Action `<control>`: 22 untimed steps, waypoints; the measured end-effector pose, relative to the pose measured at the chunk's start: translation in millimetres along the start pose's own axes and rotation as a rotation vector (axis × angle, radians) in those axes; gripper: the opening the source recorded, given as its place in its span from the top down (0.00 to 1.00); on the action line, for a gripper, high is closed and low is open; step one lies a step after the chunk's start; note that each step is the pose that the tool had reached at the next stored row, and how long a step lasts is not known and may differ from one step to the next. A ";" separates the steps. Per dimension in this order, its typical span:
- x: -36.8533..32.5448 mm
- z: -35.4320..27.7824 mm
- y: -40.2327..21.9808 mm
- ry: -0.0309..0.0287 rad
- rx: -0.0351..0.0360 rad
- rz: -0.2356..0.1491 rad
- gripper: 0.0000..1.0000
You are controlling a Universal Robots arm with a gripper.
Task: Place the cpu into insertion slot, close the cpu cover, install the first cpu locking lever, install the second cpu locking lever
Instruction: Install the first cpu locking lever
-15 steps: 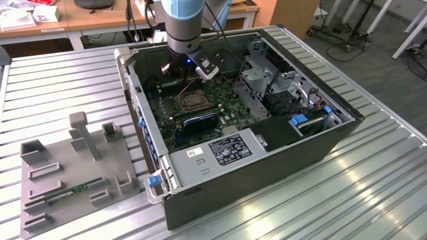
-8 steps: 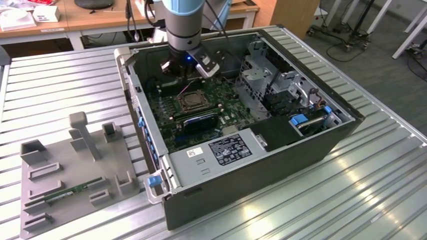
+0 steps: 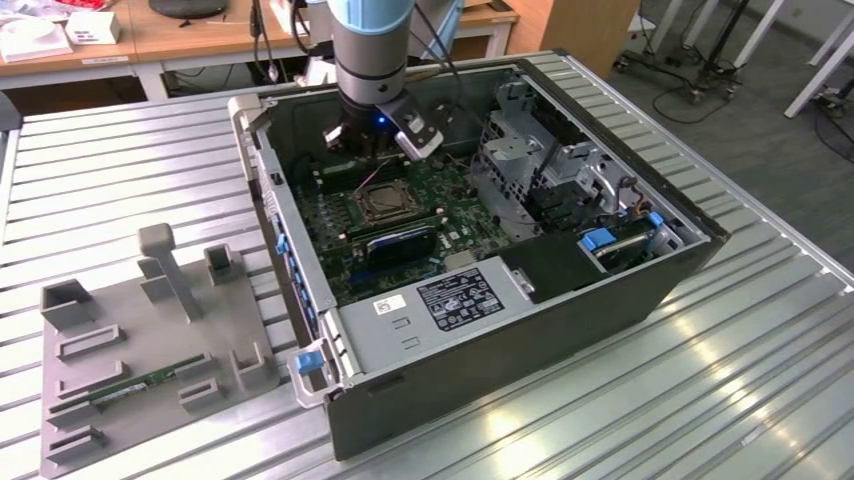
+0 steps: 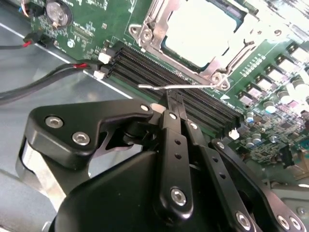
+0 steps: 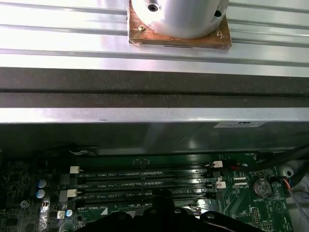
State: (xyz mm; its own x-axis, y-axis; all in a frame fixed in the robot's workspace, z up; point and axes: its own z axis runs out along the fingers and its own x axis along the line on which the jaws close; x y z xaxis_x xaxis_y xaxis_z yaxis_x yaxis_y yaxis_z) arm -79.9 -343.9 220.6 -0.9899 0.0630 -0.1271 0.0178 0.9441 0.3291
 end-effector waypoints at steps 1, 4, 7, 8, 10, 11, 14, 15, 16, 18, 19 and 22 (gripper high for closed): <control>0.0 0.0 0.0 0.0000 0.0001 0.000 0.89; -0.3 -0.1 -0.3 0.0001 0.0001 0.000 0.89; -1.1 0.0 -0.3 0.0002 0.0001 0.000 0.89; -1.2 0.0 -0.3 0.0002 0.0001 0.000 0.89; -1.3 0.0 -0.3 0.0000 0.0001 0.000 0.89; -1.3 0.0 -0.3 0.0001 0.0001 0.000 0.89; -1.6 -0.2 -1.2 0.0001 0.0017 0.000 0.89; -1.6 -0.2 -1.2 0.0000 0.0032 -0.001 0.89; -1.5 -0.3 -1.3 0.0000 0.0050 -0.001 0.89; -1.6 -0.3 -1.3 0.0000 0.0053 -0.001 0.89; -1.6 -0.3 -1.3 0.0000 0.0055 -0.001 0.89; -1.8 -0.2 -1.3 0.0000 0.0059 -0.001 0.89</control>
State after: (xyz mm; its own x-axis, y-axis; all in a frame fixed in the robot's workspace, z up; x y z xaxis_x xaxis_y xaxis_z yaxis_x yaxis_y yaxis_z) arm -78.2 -345.3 220.6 -0.9899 0.0622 -0.1274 0.0178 0.9461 0.3235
